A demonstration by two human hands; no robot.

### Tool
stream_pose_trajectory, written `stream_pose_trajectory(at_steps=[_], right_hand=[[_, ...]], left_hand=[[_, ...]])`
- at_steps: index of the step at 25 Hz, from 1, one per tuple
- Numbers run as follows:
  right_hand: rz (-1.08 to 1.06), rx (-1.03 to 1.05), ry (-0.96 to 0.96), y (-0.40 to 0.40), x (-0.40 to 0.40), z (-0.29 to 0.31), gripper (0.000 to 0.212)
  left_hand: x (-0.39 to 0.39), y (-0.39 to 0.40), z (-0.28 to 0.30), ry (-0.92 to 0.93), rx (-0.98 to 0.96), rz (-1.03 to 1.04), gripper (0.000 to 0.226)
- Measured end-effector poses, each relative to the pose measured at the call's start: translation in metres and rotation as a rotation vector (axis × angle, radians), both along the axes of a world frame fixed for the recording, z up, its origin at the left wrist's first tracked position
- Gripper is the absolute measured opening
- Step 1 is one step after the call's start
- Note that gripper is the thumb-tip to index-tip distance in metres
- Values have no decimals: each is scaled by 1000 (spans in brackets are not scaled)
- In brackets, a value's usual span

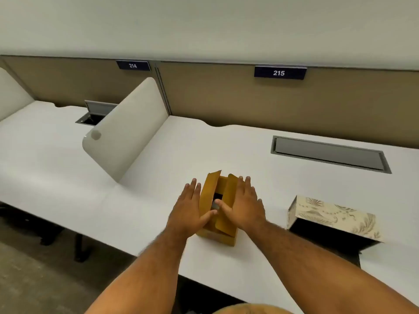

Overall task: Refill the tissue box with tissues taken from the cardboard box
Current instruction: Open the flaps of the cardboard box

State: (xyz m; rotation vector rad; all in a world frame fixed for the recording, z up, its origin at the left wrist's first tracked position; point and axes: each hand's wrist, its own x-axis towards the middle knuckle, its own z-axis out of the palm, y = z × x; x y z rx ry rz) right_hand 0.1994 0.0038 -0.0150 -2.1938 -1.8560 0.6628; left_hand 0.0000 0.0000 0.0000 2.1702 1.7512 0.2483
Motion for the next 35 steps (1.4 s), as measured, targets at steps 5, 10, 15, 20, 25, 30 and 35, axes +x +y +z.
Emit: stream_pose_trajectory(at_steps=[5, 10, 15, 20, 25, 30, 35], right_hand=[[-195, -141, 66, 23, -18, -3, 128], [-332, -161, 450, 27, -16, -5, 115], [-652, -114, 925, -15, 15, -9, 75], [-738, -59, 657, -35, 32, -22, 70], [-236, 146, -91, -27, 29, -17, 87], [157, 43, 35, -9, 19, -15, 33], [134, -42, 250, 5, 42, -15, 34]], left_hand=[[-12, 20, -14, -270, -142, -47, 103], [-47, 37, -18, -591, -155, -24, 83], [-89, 56, -22, -584, -91, -35, 79], [-80, 64, -24, 27, 175, -518, 89], [-37, 57, -23, 203, -45, -541, 85], [-41, 61, -9, -26, -196, -443, 66], [-62, 35, 2, -442, -297, -338, 60]])
